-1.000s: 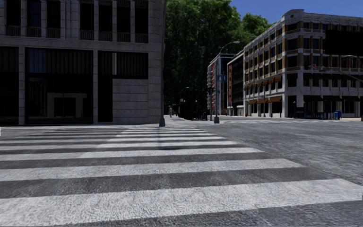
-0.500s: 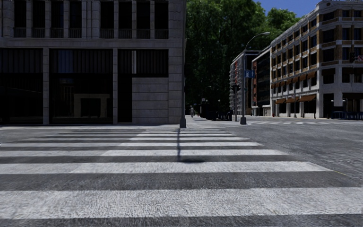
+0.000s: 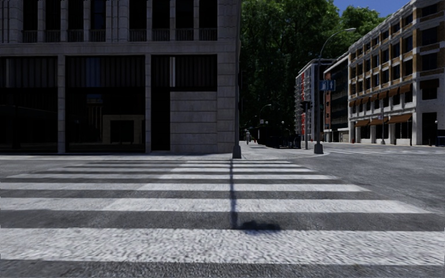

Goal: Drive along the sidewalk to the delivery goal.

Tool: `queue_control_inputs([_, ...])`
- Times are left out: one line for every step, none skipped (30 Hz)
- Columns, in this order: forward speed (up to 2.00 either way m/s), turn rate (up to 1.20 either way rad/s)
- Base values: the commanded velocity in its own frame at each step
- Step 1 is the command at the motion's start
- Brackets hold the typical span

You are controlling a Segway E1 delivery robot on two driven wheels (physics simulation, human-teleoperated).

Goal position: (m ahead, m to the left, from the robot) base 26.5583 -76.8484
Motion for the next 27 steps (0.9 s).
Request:
queue_control_inputs([2.00, 0.00])
queue_control_inputs([2.00, 0.00])
queue_control_inputs([2.00, 0.00])
queue_control_inputs([2.00, 0.00])
queue_control_inputs([2.00, 0.00])
queue_control_inputs([2.00, 0.00])
queue_control_inputs([2.00, 0.00])
queue_control_inputs([2.00, 0.00])
queue_control_inputs([2.00, 0.00])
queue_control_inputs([2.00, 0.00])
queue_control_inputs([2.00, 0.00])
queue_control_inputs([2.00, 0.00])
queue_control_inputs([2.00, 0.00])
queue_control_inputs([2.00, 0.00])
queue_control_inputs([2.00, 0.00])
queue_control_inputs([2.00, 0.00])
queue_control_inputs([2.00, 0.00])
queue_control_inputs([2.00, 0.13])
queue_control_inputs([2.00, 0.17])
queue_control_inputs([2.00, 0.17])
queue_control_inputs([2.00, 0.19])
queue_control_inputs([2.00, 0.19])
queue_control_inputs([2.00, 0.19])
queue_control_inputs([2.00, 0.19])
queue_control_inputs([2.00, 0.19])
queue_control_inputs([2.00, 0.19])
queue_control_inputs([2.00, 0.19])
